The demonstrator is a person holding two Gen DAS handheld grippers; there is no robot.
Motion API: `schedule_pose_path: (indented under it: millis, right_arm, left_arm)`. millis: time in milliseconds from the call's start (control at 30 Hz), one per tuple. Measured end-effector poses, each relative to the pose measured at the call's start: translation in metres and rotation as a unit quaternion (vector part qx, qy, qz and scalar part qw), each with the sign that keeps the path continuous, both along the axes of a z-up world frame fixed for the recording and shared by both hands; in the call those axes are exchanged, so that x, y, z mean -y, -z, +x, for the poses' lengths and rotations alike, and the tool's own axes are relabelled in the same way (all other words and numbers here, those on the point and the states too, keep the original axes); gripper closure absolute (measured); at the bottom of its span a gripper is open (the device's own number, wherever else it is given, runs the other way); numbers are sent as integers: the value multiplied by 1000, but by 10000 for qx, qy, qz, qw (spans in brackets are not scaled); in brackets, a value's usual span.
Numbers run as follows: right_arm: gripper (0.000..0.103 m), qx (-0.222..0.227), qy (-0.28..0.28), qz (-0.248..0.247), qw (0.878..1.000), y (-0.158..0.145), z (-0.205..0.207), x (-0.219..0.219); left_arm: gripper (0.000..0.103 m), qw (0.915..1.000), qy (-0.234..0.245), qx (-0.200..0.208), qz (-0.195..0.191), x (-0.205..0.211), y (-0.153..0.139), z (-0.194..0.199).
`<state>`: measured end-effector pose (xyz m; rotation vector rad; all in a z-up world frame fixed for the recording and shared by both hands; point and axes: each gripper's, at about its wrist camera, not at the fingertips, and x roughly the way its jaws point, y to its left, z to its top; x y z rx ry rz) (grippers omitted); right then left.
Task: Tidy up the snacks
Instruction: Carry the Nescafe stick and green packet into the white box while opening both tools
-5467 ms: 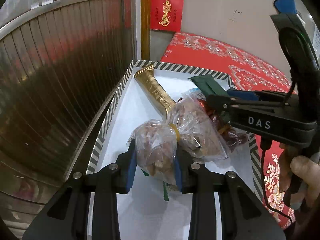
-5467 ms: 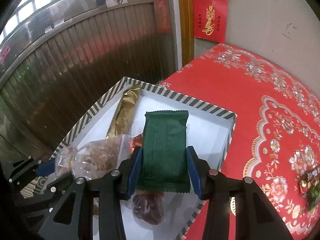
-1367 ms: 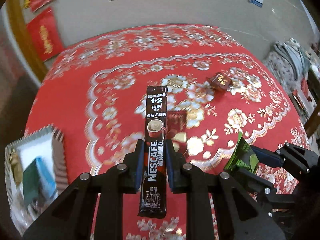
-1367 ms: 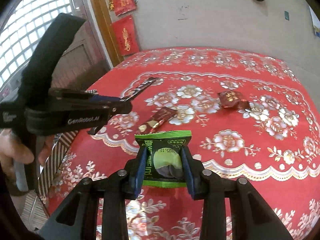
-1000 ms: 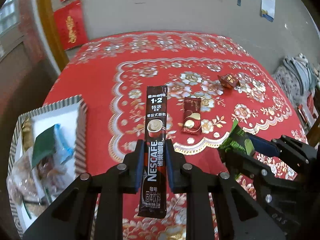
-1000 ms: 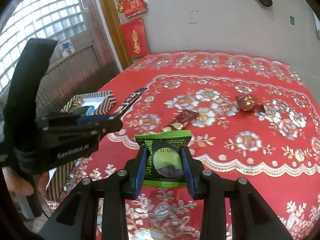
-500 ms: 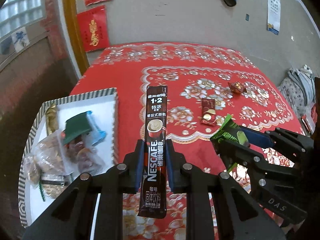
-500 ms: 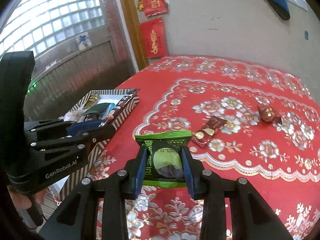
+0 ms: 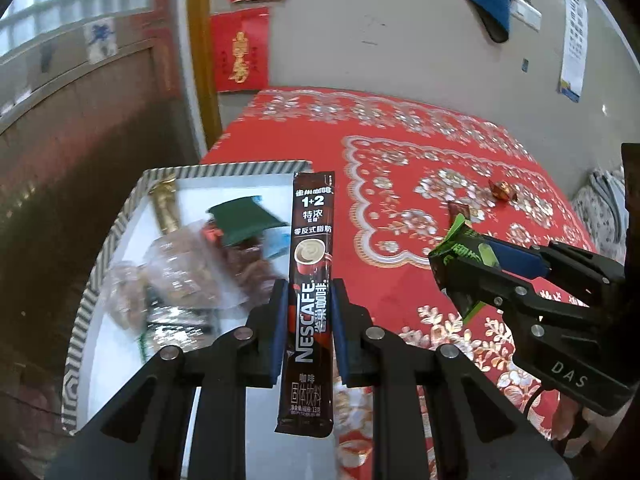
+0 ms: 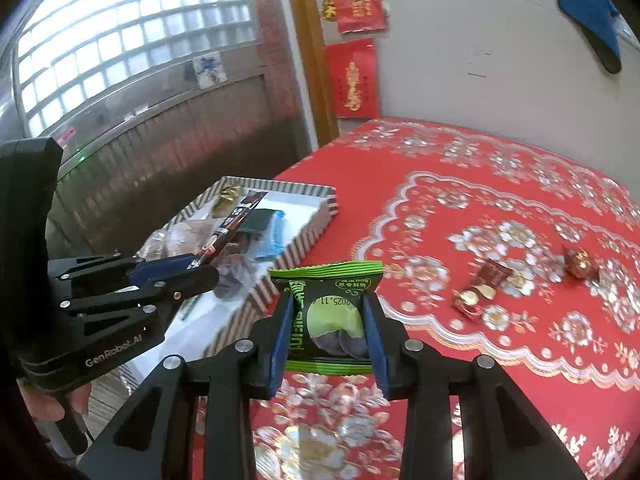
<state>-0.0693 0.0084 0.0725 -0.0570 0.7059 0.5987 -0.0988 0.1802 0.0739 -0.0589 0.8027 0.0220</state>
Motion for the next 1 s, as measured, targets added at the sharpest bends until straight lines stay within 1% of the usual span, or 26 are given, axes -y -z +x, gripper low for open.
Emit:
schedule_pose_path:
  millis: [133,267,533,733,867,933,1000]
  right_arm:
    - [68,46,-199,-66,9998,-3,-2,-21]
    - [68,102,-377,-117,9992,-7,-5,-39]
    - [68,91,-752,-151,9970,-10,-7,-78]
    - [68,-51,-1036,-250,9943,2,-7,-109]
    - [68,-178,-1131,-309,9929,12,-5,-123]
    - [68,-261,-1156,-262,9926,15,-4,-126]
    - [68,-384,-1193,-198,9919,21,-2,-131]
  left_arm:
    - [85,9999,-141,66,-63,-17,-3,-10]
    - [85,9995,-275,119,-44,-35,-5,-23]
    - [85,9977,-671,55,-42,-69,5,-39]
    - [85,9960,-896,-38,-16,-82,19,-42]
    - [85,9950,-992,-88,-32,-88,28,-42]
    - [85,9945,-1042,-87,35,-88,31,-41]
    - [85,9944,-1056,-103,0,-90,34,-42]
